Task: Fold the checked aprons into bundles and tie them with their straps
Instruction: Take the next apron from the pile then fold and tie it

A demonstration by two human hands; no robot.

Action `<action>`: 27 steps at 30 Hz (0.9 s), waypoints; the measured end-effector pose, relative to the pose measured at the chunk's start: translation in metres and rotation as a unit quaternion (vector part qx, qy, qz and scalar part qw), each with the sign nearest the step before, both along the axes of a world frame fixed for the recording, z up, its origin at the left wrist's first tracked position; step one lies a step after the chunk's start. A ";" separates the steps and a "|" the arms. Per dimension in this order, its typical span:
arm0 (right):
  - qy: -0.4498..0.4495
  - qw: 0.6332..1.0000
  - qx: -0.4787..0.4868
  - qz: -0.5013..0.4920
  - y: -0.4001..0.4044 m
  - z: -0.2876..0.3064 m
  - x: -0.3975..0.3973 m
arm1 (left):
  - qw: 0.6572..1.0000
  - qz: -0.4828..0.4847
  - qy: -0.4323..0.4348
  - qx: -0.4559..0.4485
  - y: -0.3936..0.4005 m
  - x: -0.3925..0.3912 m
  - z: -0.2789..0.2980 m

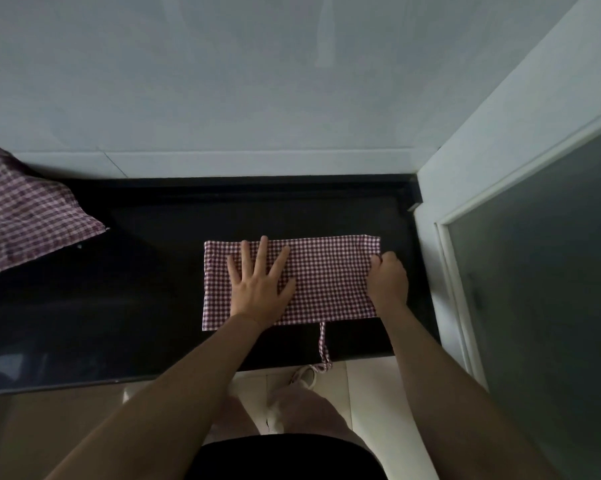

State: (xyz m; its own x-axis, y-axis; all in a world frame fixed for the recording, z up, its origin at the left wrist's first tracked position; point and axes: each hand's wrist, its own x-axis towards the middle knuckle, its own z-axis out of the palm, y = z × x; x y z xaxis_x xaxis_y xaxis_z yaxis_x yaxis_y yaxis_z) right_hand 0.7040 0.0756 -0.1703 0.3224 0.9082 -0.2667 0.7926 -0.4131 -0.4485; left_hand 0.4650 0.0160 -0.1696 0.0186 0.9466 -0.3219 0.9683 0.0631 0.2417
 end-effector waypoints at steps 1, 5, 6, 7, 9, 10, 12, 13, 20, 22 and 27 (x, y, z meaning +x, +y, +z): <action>0.005 1.000 0.013 0.001 -0.001 -0.001 0.001 | 1.000 0.003 0.006 -0.002 0.001 0.000 -0.004; -0.037 0.998 0.052 0.006 -0.007 -0.007 -0.004 | 0.999 -0.001 0.035 -0.005 0.002 -0.002 -0.013; -0.070 0.996 0.056 0.022 -0.010 -0.009 -0.004 | 0.999 -0.002 0.036 -0.003 0.001 -0.002 -0.014; -0.095 0.993 0.059 0.039 -0.012 -0.012 -0.004 | 0.999 -0.002 0.036 0.001 0.001 -0.002 -0.016; -0.126 0.987 0.061 0.075 -0.015 -0.014 -0.001 | 0.999 -0.005 0.035 0.010 0.002 -0.003 -0.018; -0.138 0.985 0.061 0.089 -0.017 -0.014 0.002 | 0.999 -0.008 0.033 0.008 0.003 -0.004 -0.019; -0.148 0.983 0.058 0.094 -0.017 -0.013 0.007 | 0.999 -0.021 0.035 -0.006 0.006 -0.005 -0.020; -0.141 0.985 0.052 0.080 -0.016 -0.011 0.007 | 0.999 -0.032 0.036 -0.016 0.010 -0.007 -0.019; 0.007 0.998 -0.045 -0.041 0.012 0.016 0.003 | 0.961 0.261 -0.030 0.083 0.028 -0.034 0.020; 0.038 0.995 -0.081 -0.050 0.019 0.018 0.006 | 0.932 0.356 -0.059 0.033 0.026 -0.043 0.028; 0.171 0.960 -0.197 -0.105 0.024 0.032 0.013 | 0.810 0.502 -0.271 -0.136 0.030 -0.068 0.044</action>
